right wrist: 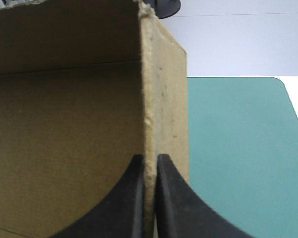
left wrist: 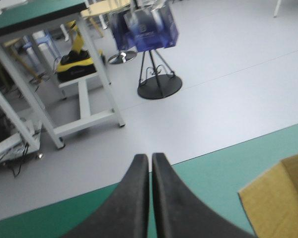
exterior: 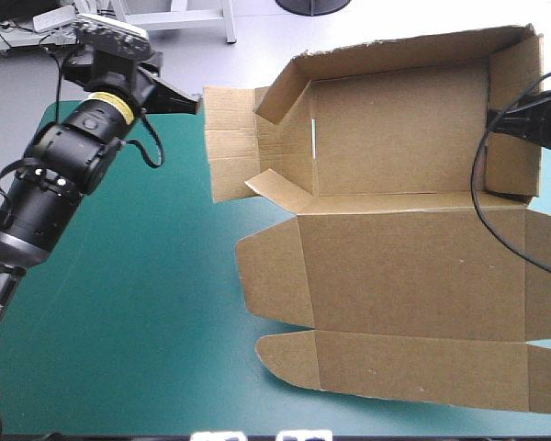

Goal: Fold the box

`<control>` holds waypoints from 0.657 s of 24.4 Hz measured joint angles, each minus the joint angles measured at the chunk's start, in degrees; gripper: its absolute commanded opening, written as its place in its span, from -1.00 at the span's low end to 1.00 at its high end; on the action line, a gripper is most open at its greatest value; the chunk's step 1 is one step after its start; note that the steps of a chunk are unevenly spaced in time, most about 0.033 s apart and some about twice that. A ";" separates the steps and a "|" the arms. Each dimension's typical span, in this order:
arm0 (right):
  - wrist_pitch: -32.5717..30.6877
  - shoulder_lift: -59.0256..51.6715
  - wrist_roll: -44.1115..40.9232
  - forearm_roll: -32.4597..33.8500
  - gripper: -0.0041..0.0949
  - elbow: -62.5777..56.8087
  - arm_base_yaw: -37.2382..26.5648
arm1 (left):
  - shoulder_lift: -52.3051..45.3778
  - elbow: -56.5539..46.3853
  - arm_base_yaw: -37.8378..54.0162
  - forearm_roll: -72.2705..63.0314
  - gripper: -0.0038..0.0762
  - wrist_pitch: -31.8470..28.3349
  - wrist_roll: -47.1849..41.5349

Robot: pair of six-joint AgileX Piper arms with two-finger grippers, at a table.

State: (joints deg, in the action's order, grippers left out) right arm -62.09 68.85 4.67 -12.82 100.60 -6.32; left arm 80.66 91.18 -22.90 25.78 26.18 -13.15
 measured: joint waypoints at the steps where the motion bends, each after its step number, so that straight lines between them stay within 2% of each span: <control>1: 0.63 0.74 0.47 -1.49 -0.95 -0.05 0.00 | 0.21 0.00 3.87 -4.05 -0.87 0.15 1.81; 4: 1.74 1.73 2.45 -5.76 -0.95 -0.10 0.00 | 1.58 0.06 13.31 -23.11 -0.87 2.37 12.65; 9: 2.03 1.73 4.54 -10.20 -0.95 -0.10 0.00 | 7.78 0.28 24.82 -63.83 -0.87 14.70 39.77; 12: 2.00 1.62 5.26 -11.64 -0.95 -0.10 0.00 | 10.21 0.28 28.05 -77.44 -0.87 20.50 47.62; 16: 2.00 1.42 6.49 -13.88 -0.95 -0.10 0.00 | 13.11 0.28 30.93 -90.75 -0.87 29.83 53.53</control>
State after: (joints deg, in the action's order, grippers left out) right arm -60.09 70.27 11.16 -26.70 100.50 -6.32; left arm 93.77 91.46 8.03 -64.97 56.01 40.37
